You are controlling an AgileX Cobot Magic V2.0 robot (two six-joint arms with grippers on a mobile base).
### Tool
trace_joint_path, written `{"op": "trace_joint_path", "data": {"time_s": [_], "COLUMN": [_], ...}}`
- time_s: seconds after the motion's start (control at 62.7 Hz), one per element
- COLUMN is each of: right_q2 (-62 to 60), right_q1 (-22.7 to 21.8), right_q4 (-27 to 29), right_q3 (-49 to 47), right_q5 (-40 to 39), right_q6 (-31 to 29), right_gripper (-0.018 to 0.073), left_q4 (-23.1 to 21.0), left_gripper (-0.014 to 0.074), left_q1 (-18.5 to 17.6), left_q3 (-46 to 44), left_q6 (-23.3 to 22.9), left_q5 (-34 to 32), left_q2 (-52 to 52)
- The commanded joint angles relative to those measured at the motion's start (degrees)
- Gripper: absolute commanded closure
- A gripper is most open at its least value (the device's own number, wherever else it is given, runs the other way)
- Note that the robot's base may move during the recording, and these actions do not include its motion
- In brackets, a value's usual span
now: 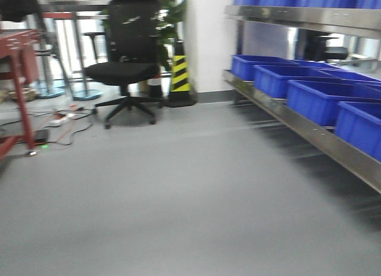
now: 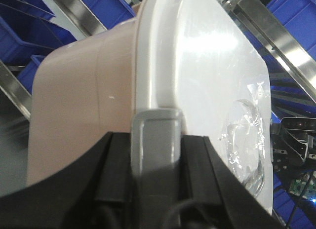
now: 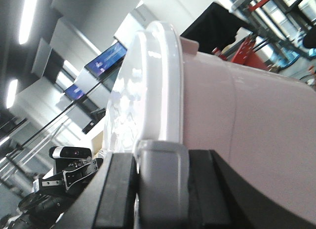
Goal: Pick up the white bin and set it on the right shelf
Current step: 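Drive toward the steel shelf rack holding the bin in both grippers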
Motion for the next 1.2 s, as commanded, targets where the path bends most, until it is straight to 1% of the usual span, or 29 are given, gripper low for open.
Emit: {"op": "trace_joint_path", "data": {"time_s": [0.0,1.181], "right_q2": [-2.49,-2.49], "right_q1": [2.14,2.14], "right_q4": [7.50,7.50], "right_q3": [-2.19,-2.19], "right_q5": [10.80,9.57], "right_q6": [-0.19,-0.19], "right_gripper": [0.0314,0.0314], "left_q4": [-6.28,-6.38], "left_gripper": [0.0684,0.0684], "left_q1": [-3.06,-3.06], "left_q3": [-2.14,-2.14], "left_q6": [0.69,0.69], "left_q5": [12.44,12.44], "left_q2": [-2.86,-2.86]}}
